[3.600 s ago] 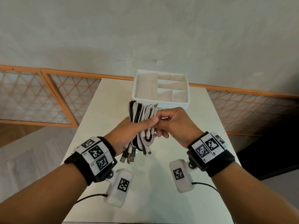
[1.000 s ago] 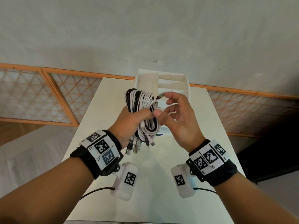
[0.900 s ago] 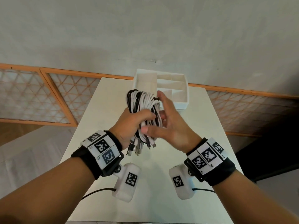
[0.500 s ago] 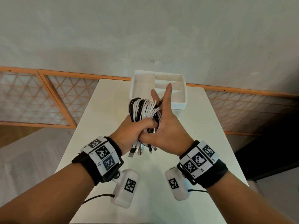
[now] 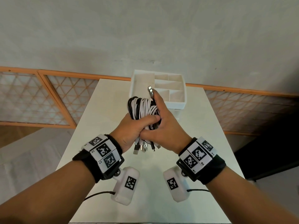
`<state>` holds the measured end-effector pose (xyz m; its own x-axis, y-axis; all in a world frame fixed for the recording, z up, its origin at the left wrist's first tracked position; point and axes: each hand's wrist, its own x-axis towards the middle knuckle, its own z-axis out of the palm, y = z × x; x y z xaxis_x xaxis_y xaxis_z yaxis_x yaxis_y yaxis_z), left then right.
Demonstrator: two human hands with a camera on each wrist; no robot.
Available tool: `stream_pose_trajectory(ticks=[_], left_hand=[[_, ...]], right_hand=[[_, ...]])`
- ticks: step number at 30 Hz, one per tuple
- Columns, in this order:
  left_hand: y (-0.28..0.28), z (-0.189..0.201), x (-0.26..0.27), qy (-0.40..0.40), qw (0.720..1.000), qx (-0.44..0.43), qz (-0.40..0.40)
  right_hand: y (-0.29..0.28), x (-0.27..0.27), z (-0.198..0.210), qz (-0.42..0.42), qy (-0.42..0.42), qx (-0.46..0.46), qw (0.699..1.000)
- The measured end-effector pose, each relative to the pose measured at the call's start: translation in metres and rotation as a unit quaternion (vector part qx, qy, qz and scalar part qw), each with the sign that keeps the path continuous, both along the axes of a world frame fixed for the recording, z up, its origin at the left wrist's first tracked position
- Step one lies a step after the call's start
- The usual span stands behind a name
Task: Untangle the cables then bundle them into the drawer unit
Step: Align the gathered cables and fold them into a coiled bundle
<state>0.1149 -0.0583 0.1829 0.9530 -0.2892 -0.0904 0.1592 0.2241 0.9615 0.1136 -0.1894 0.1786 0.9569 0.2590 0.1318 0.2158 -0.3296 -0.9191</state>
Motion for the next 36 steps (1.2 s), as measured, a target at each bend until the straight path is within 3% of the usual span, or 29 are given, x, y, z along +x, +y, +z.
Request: stream_pose_trajectory(ticks=[11, 16, 20, 24, 28, 32, 36], left_hand=[[0.006, -0.011, 0.002, 0.078, 0.994, -0.035, -0.07], [0.004, -0.021, 0.0, 0.08, 0.994, 0.062, 0.027], [0.001, -0.033, -0.003, 0.087, 0.988, 0.081, 0.102], [0.003, -0.039, -0.003, 0.092, 0.986, 0.087, 0.105], [0.003, -0.045, 0.001, 0.151, 0.982, 0.074, 0.08], [-0.002, -0.056, 0.005, 0.196, 0.974, 0.093, 0.065], [-0.009, -0.064, 0.011, 0.213, 0.963, 0.125, 0.104]], right_hand=[[0.008, -0.008, -0.02, -0.037, -0.002, 0.066, 0.997], [0.004, -0.002, -0.031, -0.021, 0.026, 0.042, 0.999], [0.002, -0.001, -0.033, -0.003, 0.028, -0.024, 0.999], [0.008, -0.002, -0.046, -0.022, 0.03, 0.008, 0.999], [0.01, 0.001, -0.062, -0.046, 0.076, 0.071, 0.994], [0.008, 0.002, -0.072, -0.076, 0.068, 0.0, 0.995], [0.003, 0.01, -0.08, -0.049, 0.076, -0.112, 0.99]])
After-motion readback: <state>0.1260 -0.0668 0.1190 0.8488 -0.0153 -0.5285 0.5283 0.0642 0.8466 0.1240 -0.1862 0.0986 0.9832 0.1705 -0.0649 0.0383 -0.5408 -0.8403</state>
